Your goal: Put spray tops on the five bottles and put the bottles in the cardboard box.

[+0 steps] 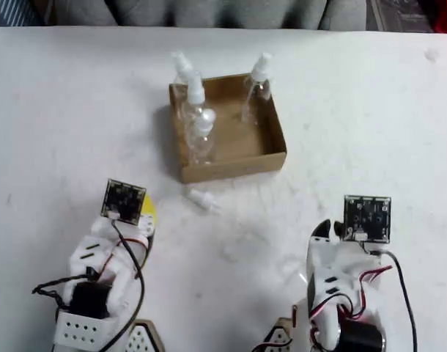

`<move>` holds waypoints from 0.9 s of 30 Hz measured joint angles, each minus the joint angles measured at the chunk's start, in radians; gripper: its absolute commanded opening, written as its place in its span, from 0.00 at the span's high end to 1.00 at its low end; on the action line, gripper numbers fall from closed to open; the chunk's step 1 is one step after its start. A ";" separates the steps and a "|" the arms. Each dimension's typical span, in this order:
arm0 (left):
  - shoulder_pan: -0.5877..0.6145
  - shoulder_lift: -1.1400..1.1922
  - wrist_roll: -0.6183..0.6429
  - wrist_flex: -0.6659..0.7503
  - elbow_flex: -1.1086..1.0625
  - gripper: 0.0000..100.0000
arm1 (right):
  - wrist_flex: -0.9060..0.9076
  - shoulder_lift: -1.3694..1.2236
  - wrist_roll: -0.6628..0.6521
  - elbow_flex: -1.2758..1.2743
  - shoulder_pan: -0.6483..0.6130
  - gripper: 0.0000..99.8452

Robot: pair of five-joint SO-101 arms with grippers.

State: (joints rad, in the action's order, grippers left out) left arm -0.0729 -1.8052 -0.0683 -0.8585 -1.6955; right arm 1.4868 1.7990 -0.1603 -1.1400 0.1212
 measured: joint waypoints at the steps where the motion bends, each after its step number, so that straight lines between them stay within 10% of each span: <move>1: 0.000 0.000 0.000 0.000 0.000 0.98 | -0.005 0.000 0.000 -0.005 -0.002 0.98; 12: 0.000 0.000 0.000 0.000 0.000 0.98 | -0.005 0.000 -0.014 0.097 0.000 0.98; 20: 0.000 0.000 0.000 0.000 0.000 0.98 | 0.084 0.000 -0.367 0.227 0.000 0.98; 27: 0.000 0.000 0.000 0.000 0.000 0.98 | 0.153 -0.193 -0.222 0.445 0.130 0.98</move>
State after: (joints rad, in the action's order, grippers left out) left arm -0.0729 -1.8052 -0.0683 -0.8585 -1.6955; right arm 1.6402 1.6057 -0.3828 -0.6951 0.2516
